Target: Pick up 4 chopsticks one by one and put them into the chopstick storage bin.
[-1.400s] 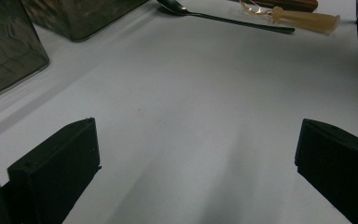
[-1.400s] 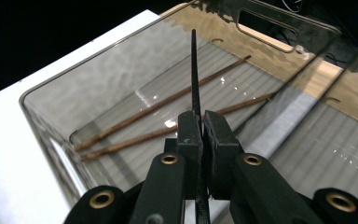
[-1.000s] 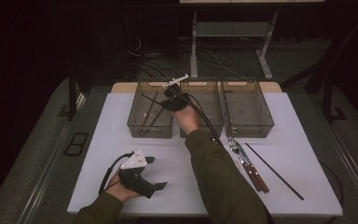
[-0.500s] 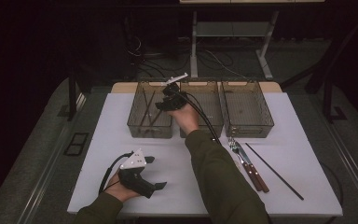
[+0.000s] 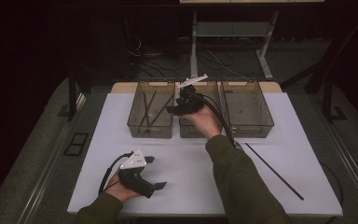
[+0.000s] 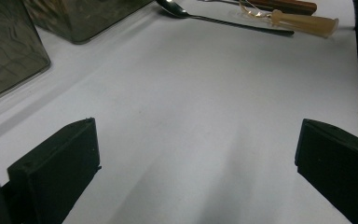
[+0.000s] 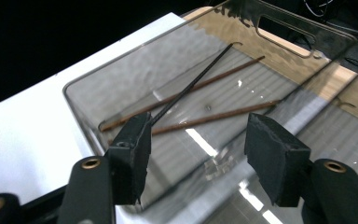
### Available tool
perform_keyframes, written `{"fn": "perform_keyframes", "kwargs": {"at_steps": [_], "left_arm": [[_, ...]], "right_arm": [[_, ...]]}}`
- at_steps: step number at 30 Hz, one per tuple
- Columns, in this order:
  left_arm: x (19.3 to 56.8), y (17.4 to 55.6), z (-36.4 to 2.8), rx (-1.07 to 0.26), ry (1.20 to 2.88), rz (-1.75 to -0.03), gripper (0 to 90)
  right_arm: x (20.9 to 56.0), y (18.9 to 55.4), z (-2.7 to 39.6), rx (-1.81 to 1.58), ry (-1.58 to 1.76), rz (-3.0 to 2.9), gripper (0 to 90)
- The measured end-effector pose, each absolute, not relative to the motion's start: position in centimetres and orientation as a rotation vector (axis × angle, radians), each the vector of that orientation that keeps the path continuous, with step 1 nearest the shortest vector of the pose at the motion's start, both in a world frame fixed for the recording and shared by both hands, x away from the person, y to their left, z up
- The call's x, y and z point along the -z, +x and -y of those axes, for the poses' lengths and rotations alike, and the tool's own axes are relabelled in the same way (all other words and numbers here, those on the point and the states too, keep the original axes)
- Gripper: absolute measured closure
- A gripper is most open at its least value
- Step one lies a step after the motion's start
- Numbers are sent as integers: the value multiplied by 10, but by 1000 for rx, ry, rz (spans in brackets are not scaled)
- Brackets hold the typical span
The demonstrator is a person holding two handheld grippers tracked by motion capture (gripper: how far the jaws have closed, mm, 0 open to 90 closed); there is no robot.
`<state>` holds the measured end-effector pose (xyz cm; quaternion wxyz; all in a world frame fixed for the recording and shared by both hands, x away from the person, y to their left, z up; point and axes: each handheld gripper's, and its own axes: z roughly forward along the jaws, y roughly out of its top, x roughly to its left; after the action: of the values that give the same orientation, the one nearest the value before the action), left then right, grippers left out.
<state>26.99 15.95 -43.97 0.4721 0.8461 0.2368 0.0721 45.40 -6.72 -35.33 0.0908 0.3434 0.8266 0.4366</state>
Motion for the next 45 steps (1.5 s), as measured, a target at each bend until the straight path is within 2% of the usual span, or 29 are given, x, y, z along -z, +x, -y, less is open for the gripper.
{"fn": "perform_keyframes", "kwargs": {"at_steps": [19, 34, 45], "left_arm": [[441, 270, -159, -174, 2068, -594, 0], [441, 270, -159, -175, 2073, -599, 0], [441, 271, -160, -180, 2069, -590, 0]], "right_arm": [[341, 412, 135, -1286, 945, -2455, 355], [350, 381, 183, -1271, 969, -2447, 314], [361, 359, 219, -1227, 994, -2417, 315]]}}
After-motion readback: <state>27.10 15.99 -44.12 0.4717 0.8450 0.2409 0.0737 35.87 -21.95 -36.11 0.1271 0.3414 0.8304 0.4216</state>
